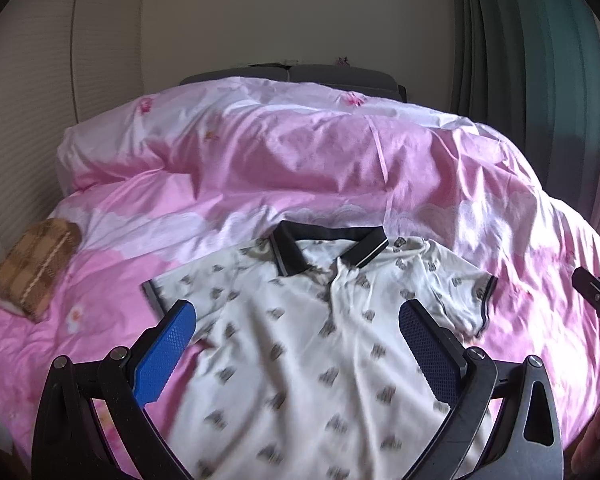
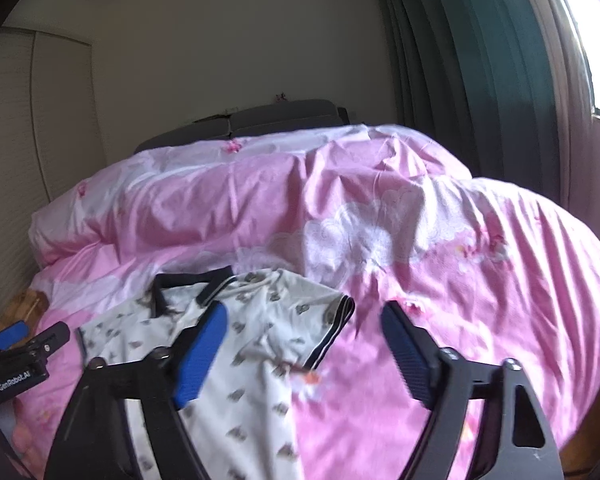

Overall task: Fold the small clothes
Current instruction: 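Lower the right tool and grasp the black-trimmed sleeve nearest it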

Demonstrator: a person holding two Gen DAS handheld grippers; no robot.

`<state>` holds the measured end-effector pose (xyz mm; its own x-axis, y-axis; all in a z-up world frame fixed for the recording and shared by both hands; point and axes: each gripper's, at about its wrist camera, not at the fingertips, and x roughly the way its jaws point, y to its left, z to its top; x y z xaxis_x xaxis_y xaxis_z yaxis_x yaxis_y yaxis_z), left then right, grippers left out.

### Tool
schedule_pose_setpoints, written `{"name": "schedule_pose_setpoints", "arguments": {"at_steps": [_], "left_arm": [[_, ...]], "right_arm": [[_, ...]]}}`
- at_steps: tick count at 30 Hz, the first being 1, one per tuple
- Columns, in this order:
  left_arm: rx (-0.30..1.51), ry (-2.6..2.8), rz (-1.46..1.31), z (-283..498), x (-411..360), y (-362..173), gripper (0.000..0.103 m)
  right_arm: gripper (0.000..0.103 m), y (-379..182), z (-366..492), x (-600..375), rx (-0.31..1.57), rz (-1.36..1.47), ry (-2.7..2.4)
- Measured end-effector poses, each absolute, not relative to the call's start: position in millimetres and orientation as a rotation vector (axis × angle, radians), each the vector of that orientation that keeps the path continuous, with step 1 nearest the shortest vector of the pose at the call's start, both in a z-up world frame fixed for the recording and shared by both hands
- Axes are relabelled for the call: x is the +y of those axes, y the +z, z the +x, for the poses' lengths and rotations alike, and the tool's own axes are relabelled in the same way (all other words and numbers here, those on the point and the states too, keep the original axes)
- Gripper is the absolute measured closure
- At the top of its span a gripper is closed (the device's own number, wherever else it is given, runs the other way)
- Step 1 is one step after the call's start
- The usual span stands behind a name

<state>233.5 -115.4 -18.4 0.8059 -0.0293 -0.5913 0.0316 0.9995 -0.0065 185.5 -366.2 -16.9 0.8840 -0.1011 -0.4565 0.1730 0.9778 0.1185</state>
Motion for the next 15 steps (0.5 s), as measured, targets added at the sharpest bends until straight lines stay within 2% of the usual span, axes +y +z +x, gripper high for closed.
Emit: {"name": "schedule_pose_setpoints", "arguments": {"at_steps": [4, 7, 9, 11, 15], "left_arm": [[0.635, -0.031, -0.001, 272, -133, -39, 0.000], [0.654, -0.029, 0.001, 302, -143, -58, 0.000], [0.673, -0.032, 0.003, 318, -148, -69, 0.000], [0.686, -0.034, 0.009, 330, -152, -78, 0.000], [0.682, -0.038, 0.028, 344, -157, -89, 0.000]], "right_arm": [[0.038, -44, 231, -387, 0.505, 0.152, -0.133], [0.051, -68, 265, -398, 0.555, 0.129, -0.123], [0.065, -83, 286, -407, 0.598, 0.136, -0.106], [0.070, -97, 304, -415, 0.635, 0.141, -0.099], [0.070, -112, 321, -422, 0.653, 0.128, -0.120]]}}
